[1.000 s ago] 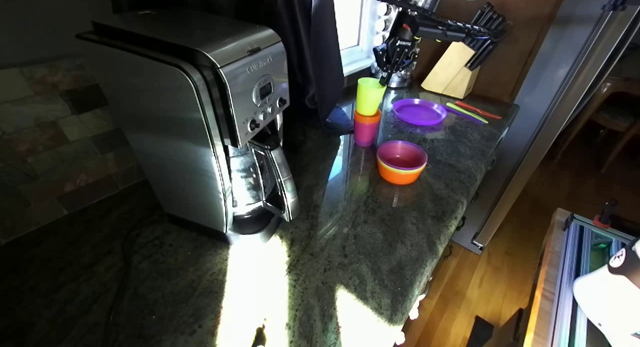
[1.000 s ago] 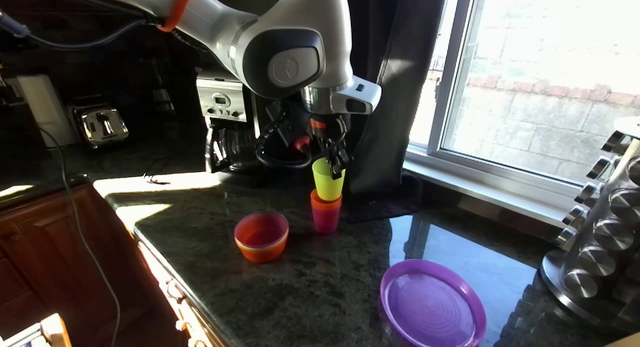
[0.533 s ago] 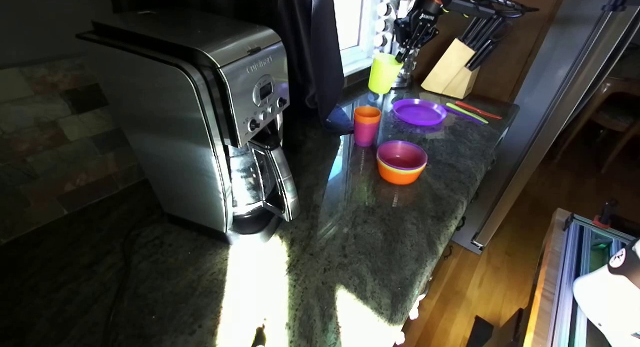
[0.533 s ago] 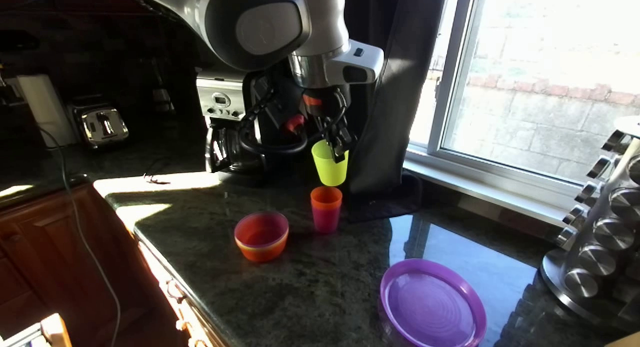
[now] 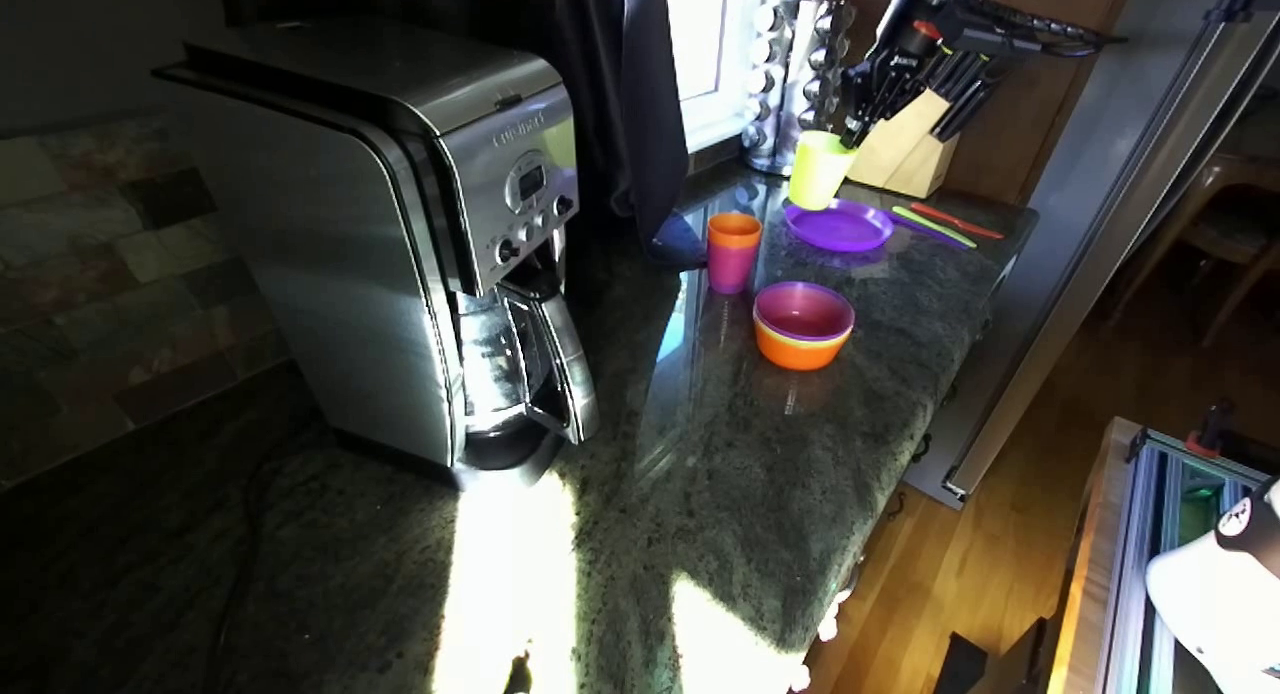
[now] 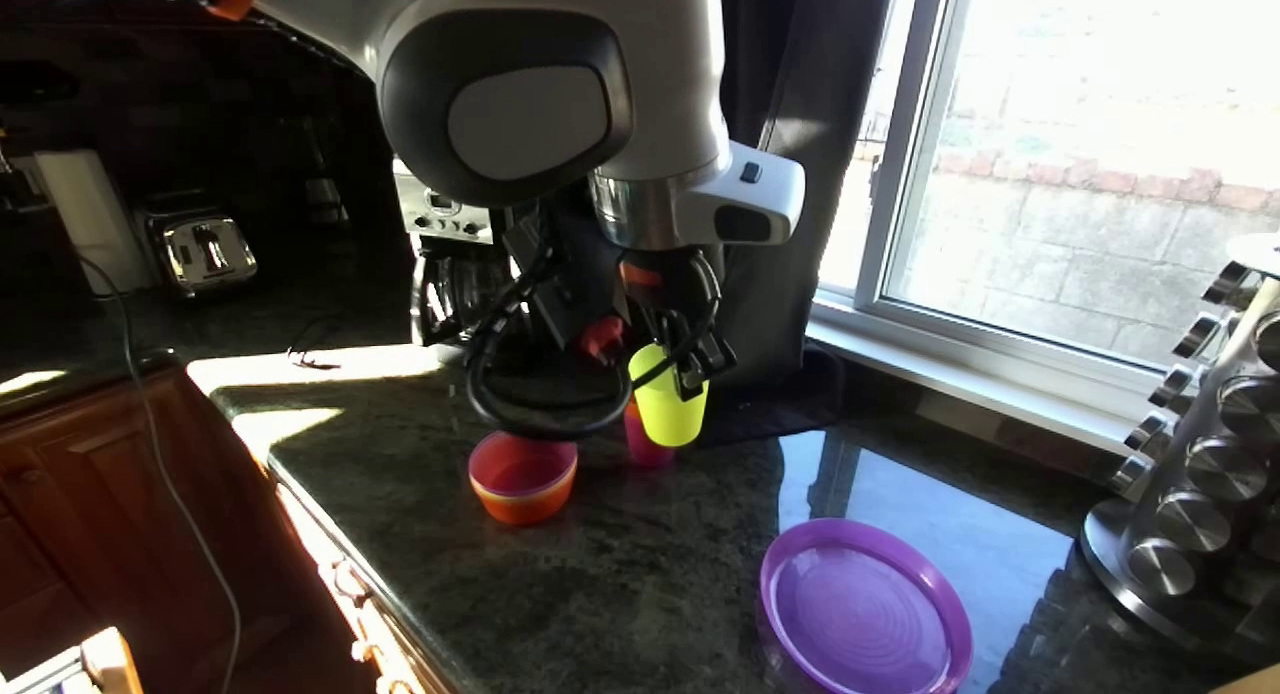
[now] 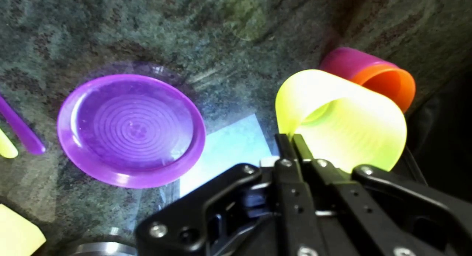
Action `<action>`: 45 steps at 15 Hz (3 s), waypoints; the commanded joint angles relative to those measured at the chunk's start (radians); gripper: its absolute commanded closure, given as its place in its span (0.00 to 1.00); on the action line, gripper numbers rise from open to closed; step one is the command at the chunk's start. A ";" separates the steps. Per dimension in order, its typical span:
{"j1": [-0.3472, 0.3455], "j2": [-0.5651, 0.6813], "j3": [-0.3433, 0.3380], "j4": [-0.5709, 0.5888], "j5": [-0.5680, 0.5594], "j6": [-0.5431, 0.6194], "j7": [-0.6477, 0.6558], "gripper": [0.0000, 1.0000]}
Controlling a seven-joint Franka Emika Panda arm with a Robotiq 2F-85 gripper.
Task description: Place the bowls inside each other and place the cups separately
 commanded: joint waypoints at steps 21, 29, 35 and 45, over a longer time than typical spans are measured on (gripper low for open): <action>-0.052 0.292 -0.015 0.081 0.041 0.034 -0.164 0.52; -0.041 0.162 -0.007 0.033 0.064 0.032 -0.138 0.00; 0.003 0.171 0.043 0.060 0.095 0.029 -0.103 0.00; 0.047 0.266 0.103 0.109 0.092 0.040 -0.042 0.00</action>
